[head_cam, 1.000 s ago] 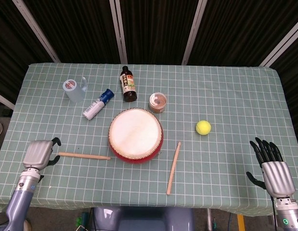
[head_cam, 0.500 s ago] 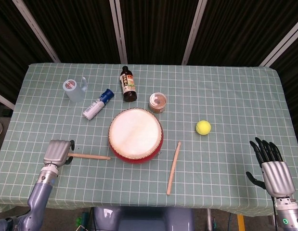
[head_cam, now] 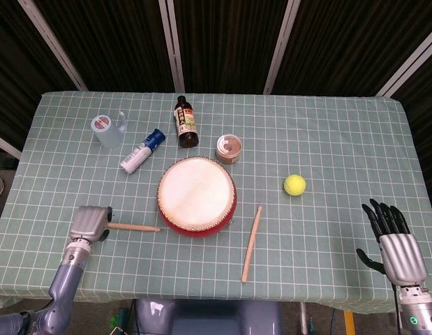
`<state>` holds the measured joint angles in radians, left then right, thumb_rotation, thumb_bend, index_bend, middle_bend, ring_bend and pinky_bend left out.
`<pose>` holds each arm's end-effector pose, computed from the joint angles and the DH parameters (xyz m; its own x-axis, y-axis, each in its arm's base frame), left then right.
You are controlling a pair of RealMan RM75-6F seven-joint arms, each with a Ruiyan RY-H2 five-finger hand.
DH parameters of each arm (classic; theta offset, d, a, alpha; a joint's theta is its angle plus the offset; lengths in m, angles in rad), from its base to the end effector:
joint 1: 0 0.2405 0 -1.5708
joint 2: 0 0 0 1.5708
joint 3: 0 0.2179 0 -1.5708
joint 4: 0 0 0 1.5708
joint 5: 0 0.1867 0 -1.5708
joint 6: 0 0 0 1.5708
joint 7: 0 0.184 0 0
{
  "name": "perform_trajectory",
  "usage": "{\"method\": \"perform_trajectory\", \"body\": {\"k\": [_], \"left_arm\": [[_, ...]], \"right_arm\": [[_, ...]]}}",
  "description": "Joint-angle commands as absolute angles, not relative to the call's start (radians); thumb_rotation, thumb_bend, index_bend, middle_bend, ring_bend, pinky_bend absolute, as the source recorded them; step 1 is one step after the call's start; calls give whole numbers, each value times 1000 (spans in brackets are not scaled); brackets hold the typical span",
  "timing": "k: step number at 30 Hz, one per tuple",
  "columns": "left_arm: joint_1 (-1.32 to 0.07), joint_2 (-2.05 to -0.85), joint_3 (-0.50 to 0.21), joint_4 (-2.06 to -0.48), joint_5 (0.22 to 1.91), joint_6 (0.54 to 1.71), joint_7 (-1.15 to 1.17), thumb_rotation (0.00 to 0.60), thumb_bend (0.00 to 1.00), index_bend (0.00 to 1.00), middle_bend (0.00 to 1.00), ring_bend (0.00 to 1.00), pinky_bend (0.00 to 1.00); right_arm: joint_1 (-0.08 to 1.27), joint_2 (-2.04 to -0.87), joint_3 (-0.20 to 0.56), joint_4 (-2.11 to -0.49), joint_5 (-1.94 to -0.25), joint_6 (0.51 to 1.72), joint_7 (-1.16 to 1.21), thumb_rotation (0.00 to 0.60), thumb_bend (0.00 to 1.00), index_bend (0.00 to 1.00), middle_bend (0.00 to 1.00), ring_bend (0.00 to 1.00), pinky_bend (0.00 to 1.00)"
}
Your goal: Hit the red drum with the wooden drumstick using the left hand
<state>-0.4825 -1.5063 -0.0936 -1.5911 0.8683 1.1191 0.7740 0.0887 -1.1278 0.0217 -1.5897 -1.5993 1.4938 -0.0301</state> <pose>-0.2270 0.2893 0.0055 0.6129 0.3858 0.6896 0.7667 -0.0793 -0.6370 -0.2553 -0.2111 0.1523 0.4432 -0.0151 0.8963 -0.8917 -0.1100 0.4391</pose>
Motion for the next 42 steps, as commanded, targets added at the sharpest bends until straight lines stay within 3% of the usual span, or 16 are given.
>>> {"method": "perform_trajectory", "body": {"k": [1,9,14,19,34,42], "left_arm": [[-494,-1523,-95,-1574,848,1110,772,600,278,473,1000,1000,947],[-504,-1539,-71,-1562,837,1113,780,600,335,501,1000,1000,947],[-501,-1529,-61,-1572,846,1127,766,600,459,612,1000,1000,947],[-496,-1494,-62,-1615,870,1143,740,600,490,677,1000,1000,947],[-443,-1237,-117,-2005,1147,1310,548,600,514,706,1000,1000,947],[-436,-1219,-173,-2107,1243,1385,478,600,514,719,1000,1000,947]], "right_arm": [[90,-1127,22,-1591,-1598,1492,-31,600,264,0,0,0,66],[88,-1129,22,-1591,-1597,1493,-34,600,264,0,0,0,66],[88,-1128,21,-1591,-1597,1494,-30,600,265,0,0,0,66],[87,-1127,22,-1592,-1597,1495,-29,600,264,0,0,0,66],[85,-1126,21,-1597,-1596,1497,-35,600,264,0,0,0,66],[85,-1127,21,-1597,-1596,1497,-37,600,264,0,0,0,66]]}}
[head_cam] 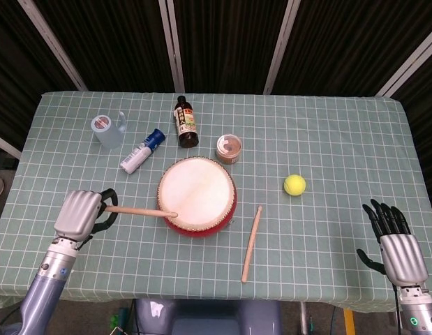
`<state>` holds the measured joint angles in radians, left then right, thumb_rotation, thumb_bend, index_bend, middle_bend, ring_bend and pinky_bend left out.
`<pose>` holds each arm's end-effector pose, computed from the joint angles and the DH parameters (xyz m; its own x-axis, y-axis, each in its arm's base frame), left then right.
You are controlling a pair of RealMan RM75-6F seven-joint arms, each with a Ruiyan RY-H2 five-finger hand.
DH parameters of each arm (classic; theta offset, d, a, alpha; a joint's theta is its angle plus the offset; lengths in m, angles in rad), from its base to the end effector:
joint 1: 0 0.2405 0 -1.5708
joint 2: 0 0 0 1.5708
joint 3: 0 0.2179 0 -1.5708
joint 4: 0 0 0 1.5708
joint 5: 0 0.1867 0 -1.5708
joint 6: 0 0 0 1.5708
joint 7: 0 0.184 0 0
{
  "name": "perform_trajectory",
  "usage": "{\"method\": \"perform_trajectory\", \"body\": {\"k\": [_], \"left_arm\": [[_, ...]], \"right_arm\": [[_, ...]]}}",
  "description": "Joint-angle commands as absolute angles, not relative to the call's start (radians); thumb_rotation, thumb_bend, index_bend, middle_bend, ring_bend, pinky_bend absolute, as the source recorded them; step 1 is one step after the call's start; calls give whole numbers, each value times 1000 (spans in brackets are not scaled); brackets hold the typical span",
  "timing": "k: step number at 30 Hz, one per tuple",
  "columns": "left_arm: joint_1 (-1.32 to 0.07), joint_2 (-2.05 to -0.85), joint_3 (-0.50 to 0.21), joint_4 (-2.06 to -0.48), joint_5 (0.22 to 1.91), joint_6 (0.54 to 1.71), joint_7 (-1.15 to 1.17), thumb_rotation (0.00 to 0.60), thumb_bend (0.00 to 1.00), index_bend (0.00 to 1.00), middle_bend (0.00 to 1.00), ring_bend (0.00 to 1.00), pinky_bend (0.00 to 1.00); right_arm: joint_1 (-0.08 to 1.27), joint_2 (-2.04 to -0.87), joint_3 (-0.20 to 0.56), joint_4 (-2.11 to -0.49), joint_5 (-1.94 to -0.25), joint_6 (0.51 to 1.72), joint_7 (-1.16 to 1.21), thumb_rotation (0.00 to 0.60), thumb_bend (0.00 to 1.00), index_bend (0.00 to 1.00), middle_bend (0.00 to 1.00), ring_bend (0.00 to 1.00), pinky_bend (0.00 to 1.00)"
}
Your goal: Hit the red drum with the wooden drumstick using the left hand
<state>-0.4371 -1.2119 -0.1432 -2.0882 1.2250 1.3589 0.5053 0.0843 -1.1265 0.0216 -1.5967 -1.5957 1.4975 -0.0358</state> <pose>-0.1142 0.2738 0.1096 0.3262 0.0683 0.9428 0.9275 -0.2160 -0.3052 -0.2554 -0.2100 0.1530 0.4426 -0.0135 0.8966 -0.8926 -0.1028 0.4390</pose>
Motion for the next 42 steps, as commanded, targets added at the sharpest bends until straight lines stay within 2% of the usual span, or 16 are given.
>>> {"method": "perform_trajectory", "body": {"k": [1,5,7,12,16,20,25,27,29,31,35,38,42], "left_arm": [[-440,-1230,-186,-2108,1245,1393,471,600,514,719,1000,1000,947],[-475,-1309,-259,-2078,1235,1427,456,600,514,719,1000,1000,947],[-511,-1391,-313,-2013,1237,1456,452,600,513,719,1000,1000,947],[-583,-1544,-374,-1869,1211,1477,465,600,512,716,1000,1000,947],[-613,-1618,-347,-1749,1145,1443,539,600,510,717,1000,1000,947],[-621,-1588,-245,-1712,951,1332,799,600,509,724,1000,1000,965],[-644,-1495,-226,-1862,654,1326,1079,600,510,732,1000,1000,975],[-656,-1462,-238,-1910,600,1351,1120,600,511,732,1000,1000,975],[-648,-1445,-259,-1934,631,1369,1065,600,510,734,1000,1000,975],[-617,-1453,-287,-1937,799,1382,874,600,510,735,1000,1000,975],[-576,-1477,-302,-1910,1121,1464,584,600,510,735,1000,1000,975],[-573,-1499,-321,-1911,1234,1517,489,600,510,734,1000,1000,975],[-579,-1501,-355,-1952,1291,1548,459,600,509,733,1000,1000,975]], "right_arm": [[85,-1126,22,-1598,-1596,1496,-38,600,264,0,0,0,66],[85,-1127,21,-1599,-1598,1497,-37,600,264,0,0,0,66],[85,-1126,21,-1597,-1598,1497,-35,600,264,0,0,0,66],[86,-1125,21,-1594,-1599,1496,-29,600,264,0,0,0,66],[87,-1124,21,-1591,-1599,1495,-23,600,264,0,0,0,66],[86,-1122,21,-1592,-1600,1498,-14,600,264,0,0,0,66],[83,-1124,26,-1585,-1613,1522,4,600,264,0,0,0,66],[82,-1127,26,-1582,-1615,1525,9,600,264,0,0,0,66],[81,-1127,24,-1580,-1615,1523,8,600,264,0,0,0,66],[81,-1128,24,-1581,-1618,1525,4,600,264,0,0,0,66],[80,-1129,21,-1583,-1617,1522,-6,600,264,0,0,0,66],[81,-1130,23,-1583,-1615,1521,-9,600,264,0,0,0,66],[80,-1128,23,-1585,-1608,1516,-10,600,264,0,0,0,66]]}}
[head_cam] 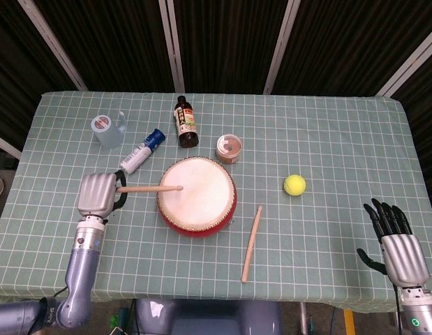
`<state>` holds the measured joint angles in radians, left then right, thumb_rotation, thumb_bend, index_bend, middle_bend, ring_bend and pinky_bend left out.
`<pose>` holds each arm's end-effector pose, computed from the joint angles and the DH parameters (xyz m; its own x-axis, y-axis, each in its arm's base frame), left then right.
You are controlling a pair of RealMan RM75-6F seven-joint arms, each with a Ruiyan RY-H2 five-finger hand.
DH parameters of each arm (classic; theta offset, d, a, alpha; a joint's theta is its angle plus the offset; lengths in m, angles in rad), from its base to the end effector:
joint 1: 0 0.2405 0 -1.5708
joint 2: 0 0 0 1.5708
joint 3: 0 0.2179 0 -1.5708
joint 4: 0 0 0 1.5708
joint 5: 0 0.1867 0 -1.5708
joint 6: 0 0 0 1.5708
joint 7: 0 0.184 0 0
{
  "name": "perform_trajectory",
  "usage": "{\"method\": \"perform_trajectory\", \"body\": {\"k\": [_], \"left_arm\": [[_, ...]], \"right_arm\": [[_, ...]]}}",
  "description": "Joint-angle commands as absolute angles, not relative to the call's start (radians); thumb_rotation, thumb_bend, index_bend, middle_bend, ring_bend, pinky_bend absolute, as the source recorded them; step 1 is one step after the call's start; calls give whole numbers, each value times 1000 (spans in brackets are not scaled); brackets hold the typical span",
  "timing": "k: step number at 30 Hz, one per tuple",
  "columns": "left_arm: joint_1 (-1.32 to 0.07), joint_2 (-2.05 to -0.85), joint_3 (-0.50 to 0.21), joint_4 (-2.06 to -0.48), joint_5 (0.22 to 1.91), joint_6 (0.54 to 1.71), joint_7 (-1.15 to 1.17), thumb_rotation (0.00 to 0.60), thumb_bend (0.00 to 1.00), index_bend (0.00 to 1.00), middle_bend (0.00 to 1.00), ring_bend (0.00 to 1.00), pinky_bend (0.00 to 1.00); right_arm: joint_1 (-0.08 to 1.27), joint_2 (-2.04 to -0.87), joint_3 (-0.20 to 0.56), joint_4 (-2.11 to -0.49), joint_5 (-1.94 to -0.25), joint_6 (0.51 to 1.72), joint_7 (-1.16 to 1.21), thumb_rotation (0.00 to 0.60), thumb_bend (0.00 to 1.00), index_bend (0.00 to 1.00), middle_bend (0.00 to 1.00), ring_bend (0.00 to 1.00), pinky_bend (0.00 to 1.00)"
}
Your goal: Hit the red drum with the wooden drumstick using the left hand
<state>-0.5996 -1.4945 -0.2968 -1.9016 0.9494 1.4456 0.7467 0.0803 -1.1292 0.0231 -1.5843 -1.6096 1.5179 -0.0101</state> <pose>-0.0988 0.3220 0.0809 0.3667 -0.0077 0.9303 0.9280 -0.0678 -0.3664 -0.2543 -0.2092 0.1558 0.4270 0.0049 0.9043 -0.8984 -0.1118 0.4248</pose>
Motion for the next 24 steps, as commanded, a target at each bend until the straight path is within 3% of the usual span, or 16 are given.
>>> {"method": "perform_trajectory", "body": {"k": [1,10,15,20,24], "left_arm": [[-582,-1498,-363,-1965,1296,1550,465,600,509,733,1000,1000,975],[-627,-1502,-438,-1979,1285,1549,513,600,507,728,1000,1000,975],[-607,-1522,-322,-1840,1187,1479,608,600,508,725,1000,1000,975],[-579,-1532,-197,-1731,843,1333,829,600,509,725,1000,1000,975],[-590,-1502,-169,-1755,700,1301,944,600,509,724,1000,1000,975]], "right_arm": [[80,-1127,22,-1586,-1607,1515,-10,600,264,0,0,0,66],[84,-1127,21,-1587,-1608,1507,-14,600,264,0,0,0,66],[84,-1125,22,-1587,-1606,1506,-12,600,264,0,0,0,66],[82,-1126,25,-1587,-1602,1510,-14,600,264,0,0,0,66],[83,-1125,24,-1588,-1602,1508,-13,600,264,0,0,0,66]]}}
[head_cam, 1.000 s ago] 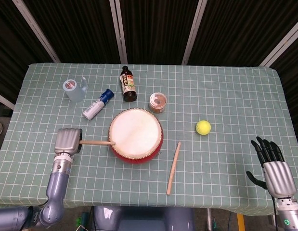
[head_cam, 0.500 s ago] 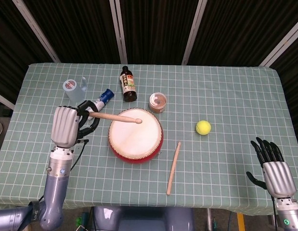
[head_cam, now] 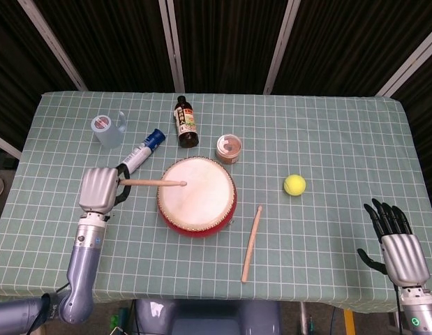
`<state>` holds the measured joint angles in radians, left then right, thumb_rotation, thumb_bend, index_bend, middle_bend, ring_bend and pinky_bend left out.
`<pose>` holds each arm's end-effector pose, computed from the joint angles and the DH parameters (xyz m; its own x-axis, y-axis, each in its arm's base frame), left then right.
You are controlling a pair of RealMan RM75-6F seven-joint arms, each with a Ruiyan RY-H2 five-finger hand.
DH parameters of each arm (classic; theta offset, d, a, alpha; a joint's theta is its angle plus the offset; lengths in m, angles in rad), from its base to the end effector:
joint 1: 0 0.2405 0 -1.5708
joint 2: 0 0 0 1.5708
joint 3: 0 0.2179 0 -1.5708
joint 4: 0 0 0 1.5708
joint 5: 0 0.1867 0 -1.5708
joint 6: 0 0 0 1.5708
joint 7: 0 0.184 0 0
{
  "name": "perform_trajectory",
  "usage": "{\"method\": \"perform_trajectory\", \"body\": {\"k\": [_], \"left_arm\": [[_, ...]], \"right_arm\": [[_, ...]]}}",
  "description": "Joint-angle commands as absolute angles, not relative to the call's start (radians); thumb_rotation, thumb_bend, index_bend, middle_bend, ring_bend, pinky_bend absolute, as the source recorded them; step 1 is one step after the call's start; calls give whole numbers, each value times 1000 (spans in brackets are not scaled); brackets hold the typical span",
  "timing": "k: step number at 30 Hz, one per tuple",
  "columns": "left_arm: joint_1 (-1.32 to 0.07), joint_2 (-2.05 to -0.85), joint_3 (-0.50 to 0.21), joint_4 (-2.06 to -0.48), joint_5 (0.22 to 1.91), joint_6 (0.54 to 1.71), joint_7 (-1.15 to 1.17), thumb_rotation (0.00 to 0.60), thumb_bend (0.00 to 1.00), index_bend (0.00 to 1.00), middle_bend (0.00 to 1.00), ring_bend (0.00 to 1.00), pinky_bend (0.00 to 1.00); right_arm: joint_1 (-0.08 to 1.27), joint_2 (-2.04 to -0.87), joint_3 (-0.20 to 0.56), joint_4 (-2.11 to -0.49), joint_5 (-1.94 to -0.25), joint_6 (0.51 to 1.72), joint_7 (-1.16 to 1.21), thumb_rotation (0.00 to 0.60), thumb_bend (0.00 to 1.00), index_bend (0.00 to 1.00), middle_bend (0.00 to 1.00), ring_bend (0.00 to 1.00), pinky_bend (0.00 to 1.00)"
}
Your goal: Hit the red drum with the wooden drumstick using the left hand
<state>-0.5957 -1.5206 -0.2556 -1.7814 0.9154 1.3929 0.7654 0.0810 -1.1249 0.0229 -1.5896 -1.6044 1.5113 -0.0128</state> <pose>-0.1279 0.3270 0.0613 0.4676 0.0528 0.8824 0.8839 -0.0367 -0.4662 -0.2549 -0.2094 0.1559 0.4289 -0.0014 0.9033 -0.8982 -0.1075 0.4263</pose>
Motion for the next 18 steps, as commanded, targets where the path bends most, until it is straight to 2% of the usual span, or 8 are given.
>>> {"method": "perform_trajectory", "body": {"k": [1,6,11,18], "left_arm": [[-593,-1489,-169,-1771,683,1301,959,600,509,725,1000,1000,975],[-600,-1419,-203,-1869,700,1322,928,600,509,725,1000,1000,975],[-556,-1374,-268,-1977,903,1411,711,600,509,724,1000,1000,975],[-476,-1292,-203,-2083,1137,1473,565,600,495,715,1000,1000,968]], "right_arm": [[83,-1126,24,-1588,-1602,1507,-12,600,264,0,0,0,66],[81,-1126,22,-1590,-1610,1515,-14,600,264,0,0,0,66],[80,-1125,22,-1592,-1607,1513,-15,600,264,0,0,0,66],[79,-1123,21,-1592,-1608,1514,-13,600,264,0,0,0,66]]}}
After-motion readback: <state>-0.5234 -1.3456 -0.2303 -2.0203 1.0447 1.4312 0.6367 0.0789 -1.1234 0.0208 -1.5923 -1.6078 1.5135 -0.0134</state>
